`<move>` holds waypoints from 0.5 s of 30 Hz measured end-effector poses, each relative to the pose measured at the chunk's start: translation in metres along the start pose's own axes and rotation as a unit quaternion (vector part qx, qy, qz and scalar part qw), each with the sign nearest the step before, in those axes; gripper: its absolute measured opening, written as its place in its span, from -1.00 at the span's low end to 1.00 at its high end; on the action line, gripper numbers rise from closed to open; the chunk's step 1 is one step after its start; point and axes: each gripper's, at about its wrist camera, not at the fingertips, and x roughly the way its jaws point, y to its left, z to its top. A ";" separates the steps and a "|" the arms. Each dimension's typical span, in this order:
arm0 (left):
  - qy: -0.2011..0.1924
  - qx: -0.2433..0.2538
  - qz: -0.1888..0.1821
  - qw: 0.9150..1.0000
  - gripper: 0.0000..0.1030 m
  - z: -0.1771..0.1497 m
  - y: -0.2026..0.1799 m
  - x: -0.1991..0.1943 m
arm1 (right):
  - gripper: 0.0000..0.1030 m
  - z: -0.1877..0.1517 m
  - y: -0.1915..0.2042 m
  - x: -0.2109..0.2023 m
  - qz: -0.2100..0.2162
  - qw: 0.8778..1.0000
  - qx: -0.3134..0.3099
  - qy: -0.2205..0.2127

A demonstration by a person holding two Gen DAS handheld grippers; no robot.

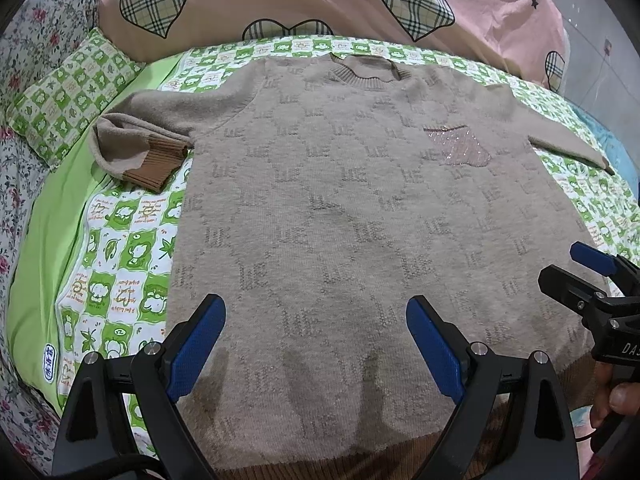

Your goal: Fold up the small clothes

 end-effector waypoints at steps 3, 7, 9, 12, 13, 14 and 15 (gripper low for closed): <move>-0.002 0.000 -0.001 1.000 0.80 0.000 0.000 -0.001 | 0.99 -0.001 -0.002 -0.001 0.000 1.000 0.001 0.001; -0.013 -0.006 -0.010 1.000 0.80 0.000 0.000 -0.002 | 0.99 -0.001 -0.003 -0.002 0.000 1.000 0.005 0.000; -0.015 -0.007 -0.012 1.000 0.80 0.000 0.000 -0.003 | 0.99 0.000 -0.004 -0.003 0.002 1.000 0.006 -0.002; -0.006 -0.002 -0.006 1.000 0.80 0.000 0.000 -0.001 | 0.99 0.000 -0.004 -0.004 0.006 1.000 0.009 -0.005; -0.004 -0.001 -0.005 1.000 0.80 -0.001 0.000 -0.001 | 0.99 0.000 -0.005 -0.003 0.006 1.000 0.008 -0.005; -0.002 -0.001 -0.005 1.000 0.80 -0.001 0.000 -0.001 | 0.99 0.001 -0.005 -0.003 0.005 1.000 0.008 -0.005; 0.001 0.002 -0.002 1.000 0.80 0.000 -0.001 0.000 | 0.99 0.001 -0.006 -0.003 0.003 1.000 0.007 -0.003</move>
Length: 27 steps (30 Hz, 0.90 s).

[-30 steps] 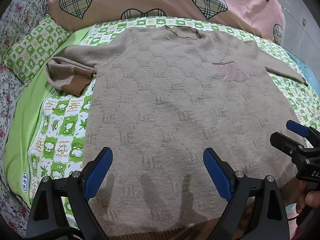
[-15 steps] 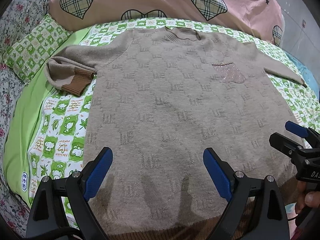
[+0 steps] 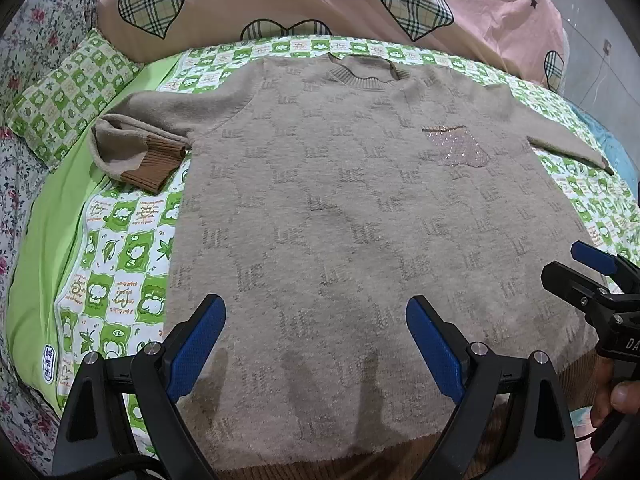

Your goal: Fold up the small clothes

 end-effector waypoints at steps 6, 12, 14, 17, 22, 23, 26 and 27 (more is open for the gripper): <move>0.011 0.010 0.012 1.000 0.80 0.005 -0.004 0.005 | 0.99 0.002 -0.004 0.002 -0.018 1.000 -0.006 0.015; 0.010 0.016 0.013 1.000 0.80 0.010 -0.009 0.009 | 0.99 0.004 -0.012 0.001 -0.008 1.000 0.010 0.006; 0.010 0.018 0.014 1.000 0.80 0.013 -0.009 0.011 | 0.99 0.005 -0.017 0.000 -0.003 1.000 0.020 0.007; 0.017 0.011 0.003 1.000 0.80 0.018 -0.006 0.015 | 0.99 0.008 -0.032 -0.002 -0.006 0.999 0.043 0.012; 0.012 0.007 0.001 1.000 0.80 0.034 -0.005 0.024 | 0.99 0.015 -0.066 -0.010 -0.027 0.997 0.072 -0.010; 0.008 0.009 0.004 1.000 0.80 0.036 -0.006 0.025 | 0.99 0.017 -0.076 -0.012 -0.032 0.996 0.082 -0.015; 0.006 0.010 0.010 1.000 0.80 0.049 -0.007 0.033 | 0.99 0.024 -0.110 -0.020 -0.053 0.992 0.107 -0.035; 0.003 0.010 0.012 1.000 0.80 0.052 -0.006 0.035 | 0.99 0.027 -0.124 -0.024 -0.069 0.990 0.114 -0.040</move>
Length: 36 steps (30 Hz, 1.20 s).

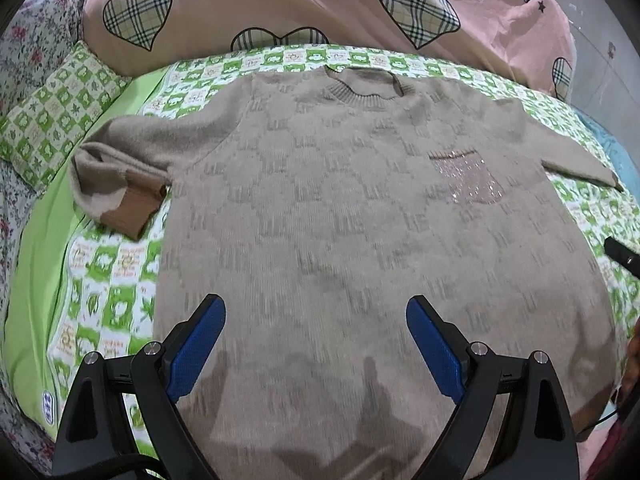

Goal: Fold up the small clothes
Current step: 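Grasp the brown sleeve cuff with the right gripper and lift it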

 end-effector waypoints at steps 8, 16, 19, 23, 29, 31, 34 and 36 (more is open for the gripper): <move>-0.001 -0.003 -0.013 1.000 0.83 0.023 -0.010 0.016 | 0.95 0.053 -0.123 0.005 -0.052 0.991 0.118 -0.033; 0.003 0.015 -0.013 1.000 0.83 0.036 -0.029 0.031 | 0.38 0.118 -0.260 0.019 -0.106 0.957 0.260 -0.076; 0.009 0.013 -0.012 1.000 0.83 0.039 -0.031 0.038 | 0.24 0.136 -0.296 0.033 -0.100 0.943 0.307 -0.083; 0.027 0.009 -0.013 0.999 0.83 0.038 -0.031 0.048 | -0.02 0.152 -0.329 0.047 -0.077 0.926 0.356 -0.097; 0.035 -0.001 -0.016 0.999 0.83 0.034 -0.023 0.053 | -0.82 0.166 -0.324 0.039 -0.071 0.930 0.343 -0.113; 0.038 -0.008 -0.021 0.999 0.83 0.033 -0.020 0.053 | -0.82 0.173 -0.298 0.035 -0.061 0.942 0.307 -0.117; 0.038 -0.020 -0.031 0.999 0.83 0.031 -0.016 0.050 | -0.83 0.182 -0.244 0.033 -0.032 0.963 0.245 -0.109; 0.031 -0.025 -0.035 0.999 0.83 0.030 -0.012 0.045 | -0.83 0.185 -0.194 0.033 0.003 0.974 0.201 -0.101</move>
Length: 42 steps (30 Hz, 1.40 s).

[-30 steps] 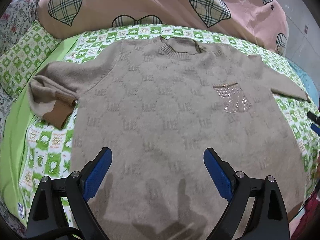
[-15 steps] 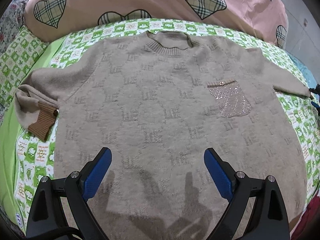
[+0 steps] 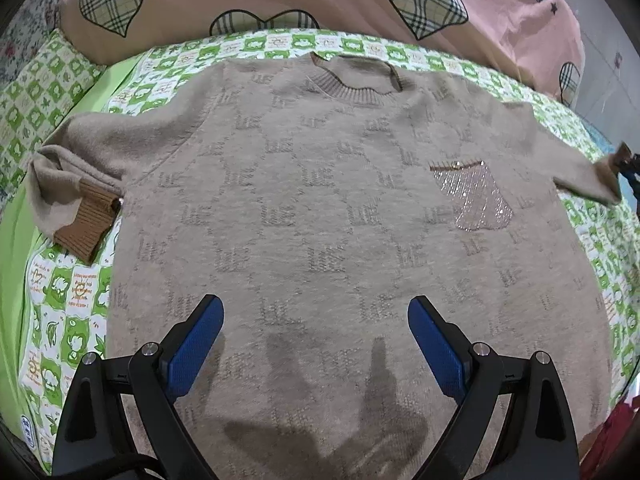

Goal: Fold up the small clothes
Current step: 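Grasp the brown sleeve cuff with the right gripper and lift it, then carry the cuff across the sweater body with the right gripper while the left gripper grasps the other cuff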

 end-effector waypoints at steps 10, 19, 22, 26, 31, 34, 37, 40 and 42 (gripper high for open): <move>-0.030 -0.031 -0.002 0.999 0.83 -0.003 0.039 -0.016 | -0.83 -0.129 0.218 0.055 0.211 0.961 -0.095 0.153; -0.042 -0.065 -0.005 0.997 0.83 -0.001 0.083 -0.013 | -0.83 -0.231 0.343 0.117 0.274 0.916 -0.136 0.260; -0.039 -0.070 -0.011 0.997 0.83 0.003 0.091 -0.007 | -0.83 -0.257 0.360 0.135 0.271 0.908 -0.140 0.289; -0.029 -0.084 -0.037 0.995 0.83 0.016 0.098 0.010 | -0.42 -0.276 0.361 0.156 0.263 0.899 -0.124 0.328; -0.012 -0.094 -0.079 0.992 0.83 0.047 0.096 0.045 | -0.15 -0.268 0.347 0.136 0.273 0.904 -0.111 0.310; 0.005 -0.106 -0.103 0.989 0.84 0.073 0.093 0.075 | -0.14 -0.252 0.324 0.102 0.272 0.917 -0.104 0.273; -0.002 -0.109 -0.104 0.989 0.85 0.099 0.086 0.095 | -0.04 -0.239 0.299 0.070 0.264 0.928 -0.095 0.244; -0.020 -0.096 -0.119 0.988 0.25 0.119 0.074 0.104 | 0.02 -0.230 0.270 0.049 0.248 0.939 -0.083 0.222; -0.017 -0.072 -0.122 0.990 -0.70 0.128 0.062 0.109 | 0.02 -0.224 0.253 0.041 0.232 0.947 -0.075 0.211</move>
